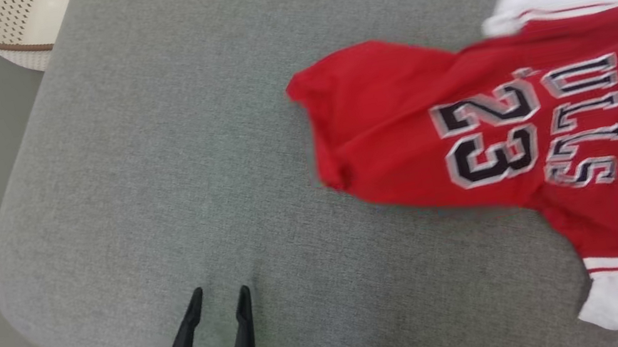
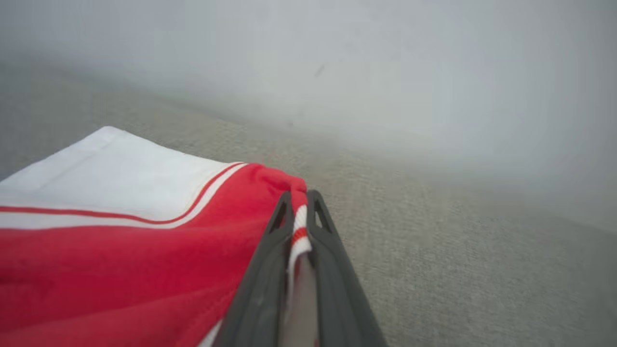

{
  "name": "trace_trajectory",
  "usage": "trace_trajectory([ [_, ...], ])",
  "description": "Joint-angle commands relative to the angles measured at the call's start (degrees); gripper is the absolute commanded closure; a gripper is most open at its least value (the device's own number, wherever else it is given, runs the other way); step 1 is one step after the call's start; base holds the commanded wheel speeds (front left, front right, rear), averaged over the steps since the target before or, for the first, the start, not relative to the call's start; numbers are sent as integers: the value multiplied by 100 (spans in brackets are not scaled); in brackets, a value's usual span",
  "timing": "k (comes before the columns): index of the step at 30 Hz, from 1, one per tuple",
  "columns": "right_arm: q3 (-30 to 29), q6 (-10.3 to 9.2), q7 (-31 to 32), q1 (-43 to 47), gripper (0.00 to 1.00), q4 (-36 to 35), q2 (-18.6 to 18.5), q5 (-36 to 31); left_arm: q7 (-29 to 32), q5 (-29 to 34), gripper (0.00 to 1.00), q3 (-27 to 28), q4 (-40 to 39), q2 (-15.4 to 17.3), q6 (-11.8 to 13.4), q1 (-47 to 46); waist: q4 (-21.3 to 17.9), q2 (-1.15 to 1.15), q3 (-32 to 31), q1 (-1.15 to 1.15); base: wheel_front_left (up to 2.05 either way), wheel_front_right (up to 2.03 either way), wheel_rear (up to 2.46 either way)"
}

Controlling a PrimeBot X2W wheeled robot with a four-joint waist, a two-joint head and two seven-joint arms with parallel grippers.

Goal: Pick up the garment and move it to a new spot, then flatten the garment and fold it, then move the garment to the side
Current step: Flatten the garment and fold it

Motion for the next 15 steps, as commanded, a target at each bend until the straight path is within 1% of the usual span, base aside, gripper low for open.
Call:
trace_trajectory([
  [1, -120, -8, -54, -69, 100, 33, -161, -123, -7, -21, 0, -37, 21, -1, -10, 12, 59, -1, -1, -1, 0, 0, 0],
  [5, -655, -8, -73, -43, 100, 62, -613, -538, -7, -38, 0, -190, 64, -1, -40, 26, 162, -1, -52, -1, 0, 0, 0],
  [8, -1184, -8, 55, 93, 100, 63, -832, -824, -7, -53, 0, -252, 88, -1, -50, 62, 185, -1, -85, -1, 0, 0, 0],
  [10, -1555, -8, 116, 156, 100, 63, -909, -1016, -7, -67, 0, -276, 97, 0, -62, 82, 178, -1, -100, -1, 0, 0, 0],
  [11, -1735, -8, 129, 200, 78, 62, -932, -1135, -7, -65, 0, -291, 104, -2, -56, 84, 168, -1, -111, -1, 0, 0, 0],
  [12, -1911, -8, 146, 234, 65, 65, -945, -1252, -7, -65, 0, -289, 107, -1, -56, 84, 149, -1, -122, -1, 0, 0, 0],
  [13, -2014, -8, 197, 300, 0, 63, -933, -1456, -7, -57, 0, -279, 111, 1, -56, 79, 115, -1, -137, -1, 0, 0, 0],
  [15, -2312, -8, 126, 314, 0, 61, -779, -1721, -7, -37, 0, -267, 124, -1, -57, 56, 29, -1, -171, -1, 0, 0, 0],
])
